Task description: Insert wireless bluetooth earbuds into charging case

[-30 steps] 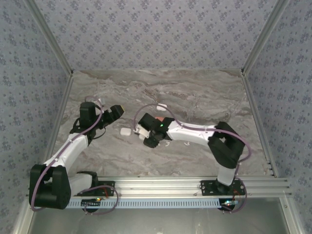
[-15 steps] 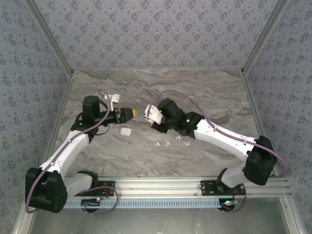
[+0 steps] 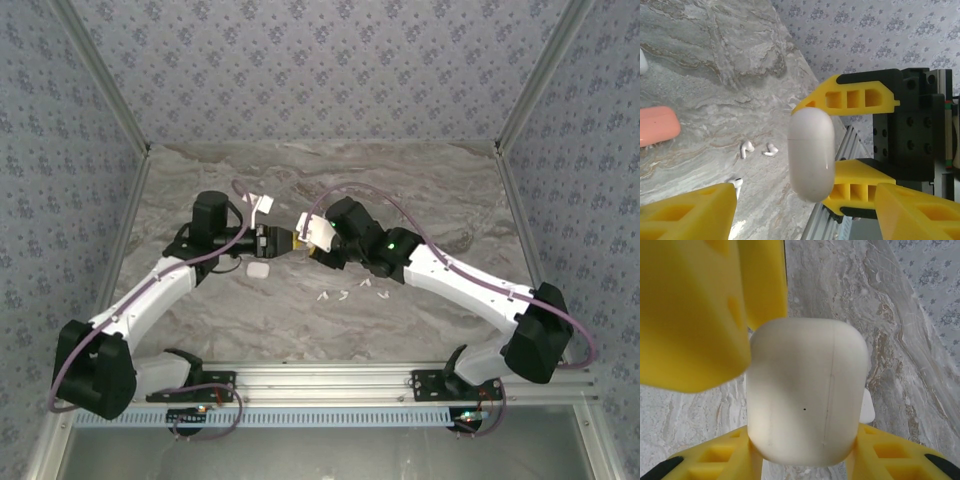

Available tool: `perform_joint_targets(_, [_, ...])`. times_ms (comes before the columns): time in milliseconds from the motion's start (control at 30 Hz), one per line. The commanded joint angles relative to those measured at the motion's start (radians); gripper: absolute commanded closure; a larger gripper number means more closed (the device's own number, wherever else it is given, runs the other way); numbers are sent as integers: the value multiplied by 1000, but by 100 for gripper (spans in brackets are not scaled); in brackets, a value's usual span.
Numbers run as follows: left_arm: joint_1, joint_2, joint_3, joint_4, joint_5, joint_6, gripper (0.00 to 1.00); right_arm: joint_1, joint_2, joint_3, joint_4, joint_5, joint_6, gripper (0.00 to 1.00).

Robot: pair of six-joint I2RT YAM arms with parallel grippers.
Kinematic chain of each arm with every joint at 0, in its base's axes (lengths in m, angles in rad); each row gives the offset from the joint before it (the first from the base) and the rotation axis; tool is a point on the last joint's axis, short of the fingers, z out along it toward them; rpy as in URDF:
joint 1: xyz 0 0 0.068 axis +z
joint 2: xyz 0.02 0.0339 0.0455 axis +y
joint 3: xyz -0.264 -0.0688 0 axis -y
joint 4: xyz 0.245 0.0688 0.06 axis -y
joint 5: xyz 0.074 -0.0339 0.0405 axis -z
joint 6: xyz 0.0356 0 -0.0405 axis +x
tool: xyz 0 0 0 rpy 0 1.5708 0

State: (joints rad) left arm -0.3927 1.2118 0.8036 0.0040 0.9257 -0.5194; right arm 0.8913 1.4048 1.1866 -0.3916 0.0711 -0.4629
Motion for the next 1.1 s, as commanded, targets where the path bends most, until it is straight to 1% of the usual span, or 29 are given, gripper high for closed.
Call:
perform_joint_targets(0, [-18, 12, 35, 52, 28, 2, 35, -2, -26, 36, 5, -27, -8, 56])
perform_joint_targets(167, [-45, 33, 40, 91, 34, -13, 42, 1, -26, 38, 7, -37, 0, 56])
perform_joint_targets(467, [-63, 57, 53, 97, 42, -5, 68, 1, -31, 36, 1, -39, 11, 55])
perform_joint_targets(500, [-63, 57, 54, 98, 41, -5, 70, 0, -33, 36, -1, -41, 13, 54])
perform_joint_targets(633, [-63, 54, 52, 105, 27, -9, 72, -14, -44, 34, -12, -61, 26, 47])
perform_joint_targets(700, [-63, 48, 44, 119, 10, -15, 74, -33, -64, 33, -22, -78, 37, 40])
perform_joint_targets(733, [-63, 43, 36, 140, 0, -22, 75, -47, -76, 30, -29, -102, 38, 36])
perform_joint_targets(867, [-64, 20, 5, 225, -47, -34, 84, -125, -150, -2, -30, -242, 93, 30])
perform_joint_targets(933, [-70, 0, -13, 273, -74, -17, 89, -194, -199, -45, -10, -394, 154, 25])
perform_joint_targets(1000, [-83, -26, -31, 317, -103, 14, 91, -268, -242, -78, 38, -551, 230, 21])
perform_joint_targets(1067, [-102, -53, -45, 355, -129, 52, 92, -326, -278, -112, 108, -659, 320, 15])
